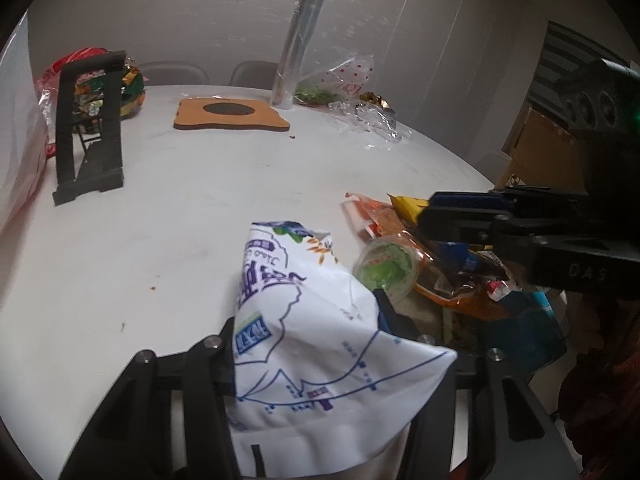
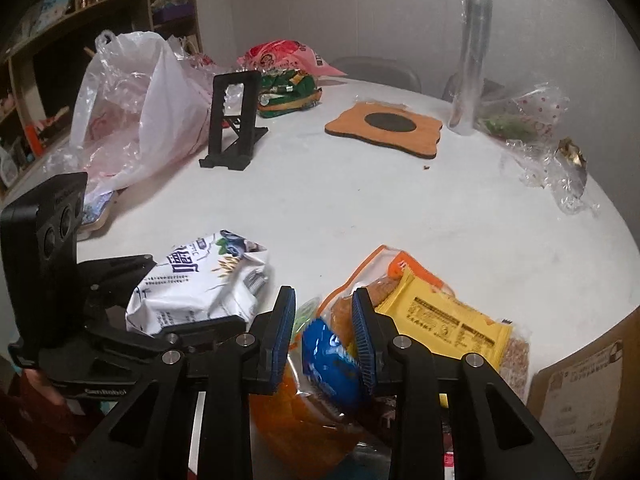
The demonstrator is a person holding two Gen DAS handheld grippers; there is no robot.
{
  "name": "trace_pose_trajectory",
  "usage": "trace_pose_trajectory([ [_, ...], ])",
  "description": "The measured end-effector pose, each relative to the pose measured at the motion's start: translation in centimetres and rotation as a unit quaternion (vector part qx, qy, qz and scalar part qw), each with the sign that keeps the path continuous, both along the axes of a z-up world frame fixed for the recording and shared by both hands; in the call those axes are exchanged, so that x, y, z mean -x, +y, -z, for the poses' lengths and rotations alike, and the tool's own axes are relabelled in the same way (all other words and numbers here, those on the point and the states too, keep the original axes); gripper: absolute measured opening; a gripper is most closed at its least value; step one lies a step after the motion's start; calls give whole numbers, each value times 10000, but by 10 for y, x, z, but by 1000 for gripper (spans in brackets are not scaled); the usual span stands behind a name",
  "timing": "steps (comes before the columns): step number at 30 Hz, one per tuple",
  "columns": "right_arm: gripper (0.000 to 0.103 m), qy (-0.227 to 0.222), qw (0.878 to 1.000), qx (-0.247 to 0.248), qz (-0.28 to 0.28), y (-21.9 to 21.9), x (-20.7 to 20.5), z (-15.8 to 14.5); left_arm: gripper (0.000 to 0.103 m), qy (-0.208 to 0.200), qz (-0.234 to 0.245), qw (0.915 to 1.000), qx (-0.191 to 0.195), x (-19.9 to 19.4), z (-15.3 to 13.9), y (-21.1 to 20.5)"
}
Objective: Organize snacks
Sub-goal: 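Grasp the white chip bag with the left gripper while the right gripper grasps the blue chocolate bar, then lift the chip bag and chocolate bar and carry both toward the cardboard box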
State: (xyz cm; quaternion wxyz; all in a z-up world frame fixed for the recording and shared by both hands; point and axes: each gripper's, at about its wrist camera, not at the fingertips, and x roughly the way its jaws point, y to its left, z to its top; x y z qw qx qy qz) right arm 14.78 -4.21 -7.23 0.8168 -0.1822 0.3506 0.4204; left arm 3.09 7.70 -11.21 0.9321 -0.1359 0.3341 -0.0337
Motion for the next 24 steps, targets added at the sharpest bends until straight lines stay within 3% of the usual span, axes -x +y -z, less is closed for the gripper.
trace_pose_trajectory([
  [6, 38, -85, 9999, -79, 118, -25, 5, -12, 48, -3, -61, 10000, 11, -1, 0, 1],
  [14, 38, -143, 9985, 458, 258, -48, 14, -6, 48, -34, -82, 10000, 4, 2, -1, -3],
  [20, 38, 8, 9952, 934, 278, -51, 9, 15, 48, -119, -48, 9999, 14, 3, -4, -1],
  [24, 38, 133, 9958, 829, 370, -53, 1, 16, 48, -135, -65, 9999, 14, 6, -5, 1],
])
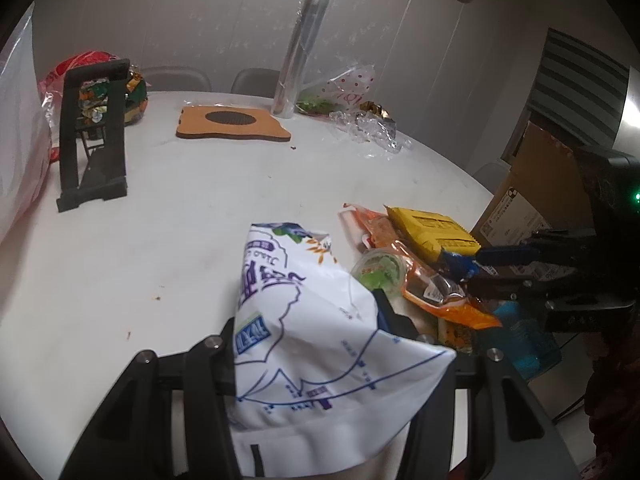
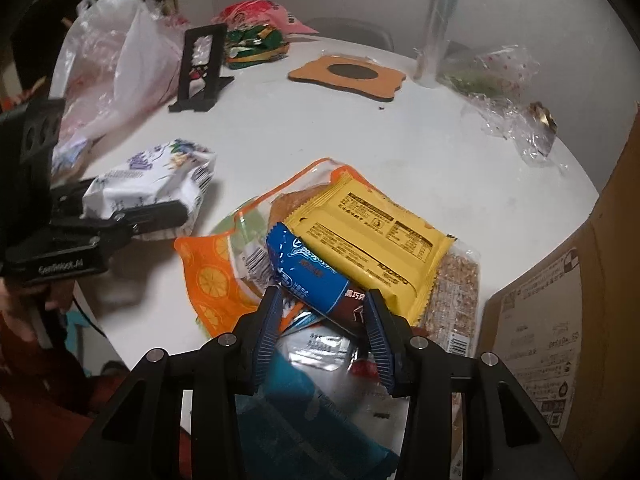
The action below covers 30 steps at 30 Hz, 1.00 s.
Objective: Organize snacks
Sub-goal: 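Lift the chip bag and chocolate bar and carry both toward the cardboard box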
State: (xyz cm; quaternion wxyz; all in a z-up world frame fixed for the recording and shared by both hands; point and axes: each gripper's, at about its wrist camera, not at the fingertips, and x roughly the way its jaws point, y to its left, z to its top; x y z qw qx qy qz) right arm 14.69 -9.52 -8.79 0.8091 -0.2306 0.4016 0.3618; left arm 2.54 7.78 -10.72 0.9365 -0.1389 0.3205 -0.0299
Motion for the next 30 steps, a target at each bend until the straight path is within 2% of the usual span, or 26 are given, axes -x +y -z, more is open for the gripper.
trace_pose_trajectory([
  [2, 39, -211, 9997, 136, 9, 1, 2, -2, 48, 9, -19, 10000, -31, 0, 0, 0],
  [5, 55, -130, 9996, 250, 12, 3, 1, 0, 48, -10, -28, 10000, 1, -1, -1, 0],
  [12, 65, 319, 9992, 174, 169, 4, -17, 6, 48, -64, 68, 10000, 18, 0, -2, -2],
  [16, 65, 594, 9980, 155, 165, 4, -21, 10, 48, -70, 99, 9999, -2, -2, -3, -3],
  [20, 46, 714, 9973, 189, 38, 5, -18, 7, 48, -53, 94, 9999, -6, -3, -3, -1],
  [25, 45, 778, 9959, 455, -43, 10, -20, 8, 48, -48, 113, 9999, -24, -4, -4, -3],
  [26, 42, 797, 9955, 504, -71, 11, -20, 8, 48, -51, 118, 9999, -23, -4, -4, -3],
  [27, 32, 809, 9952, 540, -102, 13, -19, 8, 48, -59, 124, 9999, -21, -4, -4, -3],
  [29, 24, 809, 9947, 612, -156, 16, -18, 6, 48, -88, 132, 9999, -20, -4, -6, -4],
  [30, 23, 799, 9946, 640, -183, 16, -16, 5, 48, -100, 137, 9999, -21, -4, -6, -4],
])
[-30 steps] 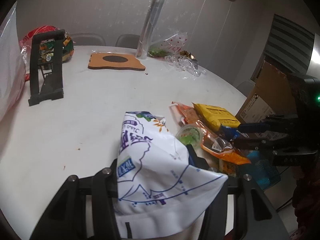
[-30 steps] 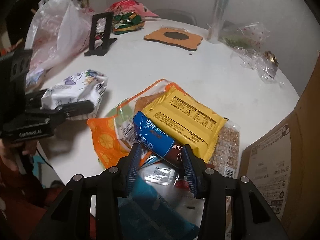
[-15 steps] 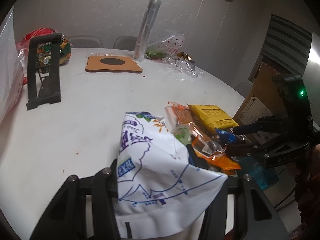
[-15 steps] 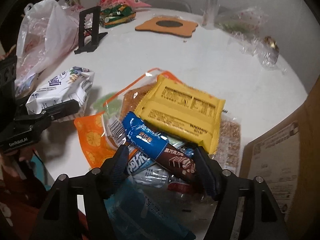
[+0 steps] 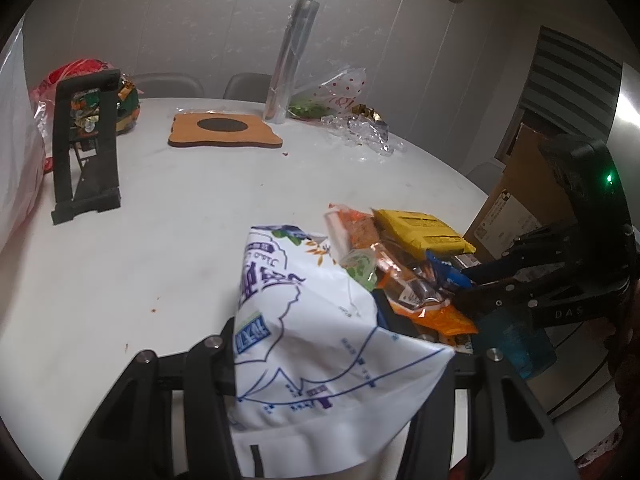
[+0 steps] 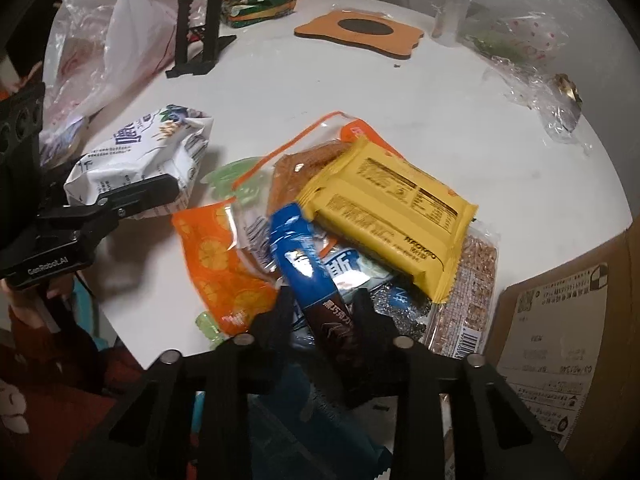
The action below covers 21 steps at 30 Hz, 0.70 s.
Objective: Organize snacks
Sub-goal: 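Lift the chip bag and chocolate bar and carry both toward the cardboard box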
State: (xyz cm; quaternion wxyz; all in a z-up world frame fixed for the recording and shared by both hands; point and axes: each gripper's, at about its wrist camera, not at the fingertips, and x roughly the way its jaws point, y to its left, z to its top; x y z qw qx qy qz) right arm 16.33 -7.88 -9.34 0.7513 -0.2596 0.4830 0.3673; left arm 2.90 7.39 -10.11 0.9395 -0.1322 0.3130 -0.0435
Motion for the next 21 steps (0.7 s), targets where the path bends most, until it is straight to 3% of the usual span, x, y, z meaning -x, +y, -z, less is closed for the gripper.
trace_pose_trajectory([
  [3, 18, -234, 9997, 86, -58, 1, 4, -3, 48, -49, 18, 10000, -25, 0, -3, -1],
  [11, 15, -510, 9980, -368, -39, -3, 9, -31, 47, -234, -36, 9997, -73, 5, -17, 0],
  [21, 15, -953, 9873, -1270, -15, -21, 27, -91, 47, -837, 75, 9959, -341, 16, -74, -11],
])
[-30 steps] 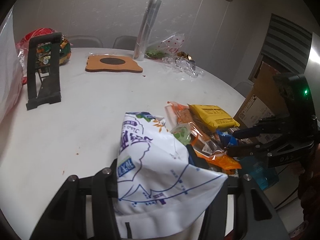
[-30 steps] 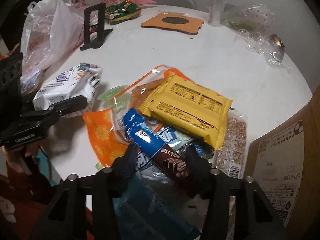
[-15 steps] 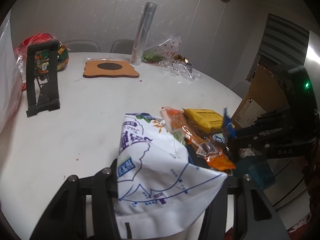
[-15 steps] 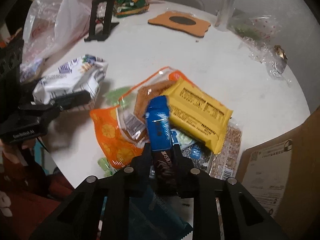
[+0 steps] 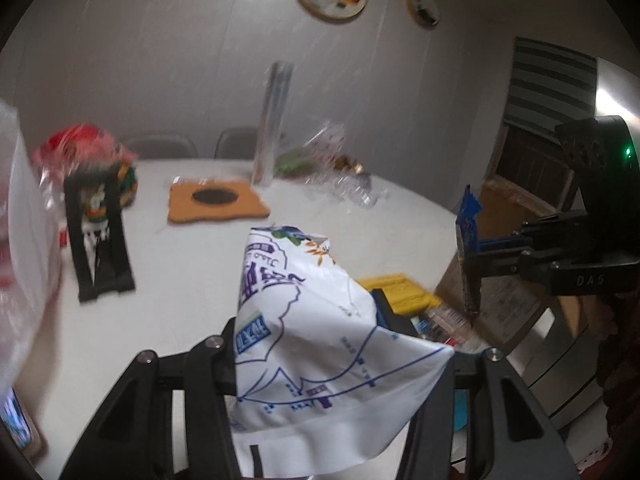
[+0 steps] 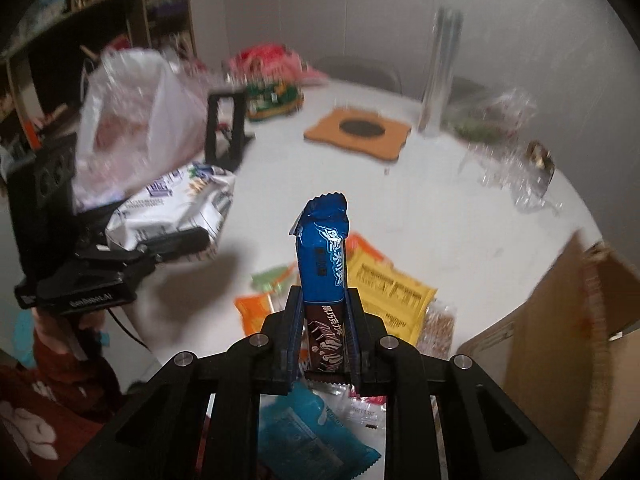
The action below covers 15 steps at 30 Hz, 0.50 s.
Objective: Organize snacks
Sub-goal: 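Lift the chip bag and chocolate bar and carry both toward the cardboard box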
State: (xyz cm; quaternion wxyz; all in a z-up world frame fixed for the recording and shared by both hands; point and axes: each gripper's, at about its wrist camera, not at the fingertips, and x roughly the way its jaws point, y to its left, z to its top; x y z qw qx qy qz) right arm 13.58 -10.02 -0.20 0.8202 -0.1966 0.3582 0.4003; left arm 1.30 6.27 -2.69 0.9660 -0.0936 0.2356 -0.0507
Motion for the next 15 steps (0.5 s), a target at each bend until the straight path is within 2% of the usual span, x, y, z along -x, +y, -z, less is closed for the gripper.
trace_pose_trajectory([
  [9, 15, -729, 9950, -659, 171, -47, 29, -74, 47, -638, 745, 9950, -177, -12, -72, -47],
  [15, 15, -1135, 9883, -833, 582, -96, 41, -105, 47, -750, 1581, 9843, -232, -34, -104, -100],
])
